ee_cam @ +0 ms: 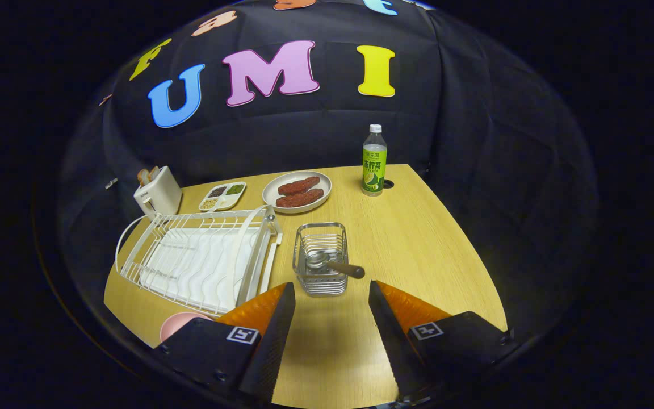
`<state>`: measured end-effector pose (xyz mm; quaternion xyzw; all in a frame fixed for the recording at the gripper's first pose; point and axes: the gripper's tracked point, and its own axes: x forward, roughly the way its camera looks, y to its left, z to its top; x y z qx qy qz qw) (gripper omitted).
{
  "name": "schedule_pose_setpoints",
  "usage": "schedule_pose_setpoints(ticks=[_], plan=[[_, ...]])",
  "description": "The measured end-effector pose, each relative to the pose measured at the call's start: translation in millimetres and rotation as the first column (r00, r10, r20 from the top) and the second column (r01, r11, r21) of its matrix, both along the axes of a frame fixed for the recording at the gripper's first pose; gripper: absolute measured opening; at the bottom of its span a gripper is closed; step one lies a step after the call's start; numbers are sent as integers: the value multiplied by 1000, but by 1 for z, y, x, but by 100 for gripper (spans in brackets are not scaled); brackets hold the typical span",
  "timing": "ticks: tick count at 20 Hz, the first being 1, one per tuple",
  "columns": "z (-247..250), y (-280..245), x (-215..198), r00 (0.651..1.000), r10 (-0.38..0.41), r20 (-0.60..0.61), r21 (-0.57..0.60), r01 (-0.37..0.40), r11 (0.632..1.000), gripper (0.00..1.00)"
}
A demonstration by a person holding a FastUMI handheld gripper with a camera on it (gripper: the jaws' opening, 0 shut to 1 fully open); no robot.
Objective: Take the plate from the dish rack, then take the spoon from the basket and place it into the plate.
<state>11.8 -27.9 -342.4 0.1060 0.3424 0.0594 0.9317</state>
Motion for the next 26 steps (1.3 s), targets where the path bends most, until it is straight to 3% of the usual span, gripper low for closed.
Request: schedule_pose_setpoints(ticks=[5, 8, 11, 12, 14, 16, 18, 26], plan=[[-22, -2, 35, 999, 39, 18, -29, -39, 999, 76], [-29, 6, 42, 996, 83, 44, -61, -81, 995, 57], [-29, 17, 38, 990, 128, 55, -64, -125, 990, 51], [-28, 18, 38, 989, 131, 63, -59, -127, 990, 39], [-30, 27, 35, 987, 151, 53, -38, -149, 988, 28], [-32, 28, 37, 986, 157, 49, -51, -155, 987, 31], [-34, 28, 34, 990, 136, 32, -30, -135, 990, 19], [-26, 29, 31, 992, 125, 32, 4, -125, 992, 9]])
